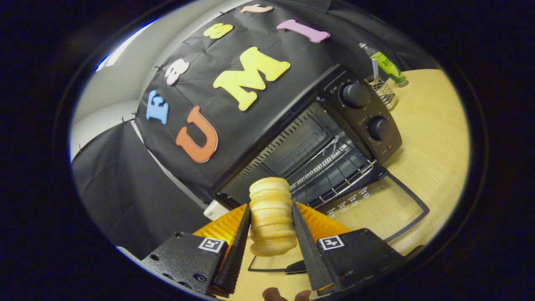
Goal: Open the toaster oven, put the food inside, and close the toaster oven door.
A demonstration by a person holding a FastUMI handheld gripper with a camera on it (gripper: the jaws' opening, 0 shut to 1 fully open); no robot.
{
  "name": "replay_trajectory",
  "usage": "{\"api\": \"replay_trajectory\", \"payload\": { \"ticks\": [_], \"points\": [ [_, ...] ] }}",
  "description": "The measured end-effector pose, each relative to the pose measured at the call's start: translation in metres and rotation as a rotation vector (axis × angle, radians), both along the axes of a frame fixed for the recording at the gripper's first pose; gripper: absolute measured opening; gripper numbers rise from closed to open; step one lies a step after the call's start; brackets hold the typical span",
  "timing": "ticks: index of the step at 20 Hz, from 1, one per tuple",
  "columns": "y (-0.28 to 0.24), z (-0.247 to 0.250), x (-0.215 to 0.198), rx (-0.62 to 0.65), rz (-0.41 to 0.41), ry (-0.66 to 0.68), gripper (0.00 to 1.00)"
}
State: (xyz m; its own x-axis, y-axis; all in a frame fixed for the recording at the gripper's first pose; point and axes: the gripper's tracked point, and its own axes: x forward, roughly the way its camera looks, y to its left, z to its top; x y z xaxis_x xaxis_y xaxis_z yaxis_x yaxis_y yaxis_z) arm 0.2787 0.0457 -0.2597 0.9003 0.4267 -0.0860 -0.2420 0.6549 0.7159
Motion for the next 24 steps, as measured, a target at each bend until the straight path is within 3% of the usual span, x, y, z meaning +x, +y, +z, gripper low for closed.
{"api": "replay_trajectory", "payload": {
  "ticks": [6, 12, 14, 16, 19, 24],
  "points": [
    [-0.013, 0.017, 0.047, 0.069, -0.038, -0.036, 0.68],
    [-0.016, 0.028, 0.089, -0.063, -0.042, -0.043, 0.69],
    [-0.019, 0.021, 0.096, -0.111, -0.073, -0.044, 0.78],
    [-0.022, 0.020, 0.091, -0.103, -0.093, -0.031, 0.90],
    [-0.021, 0.021, 0.081, -0.107, -0.088, -0.005, 0.99],
    [-0.014, 0.040, 0.045, -0.142, -0.063, -0.037, 1.00]
  ]
}}
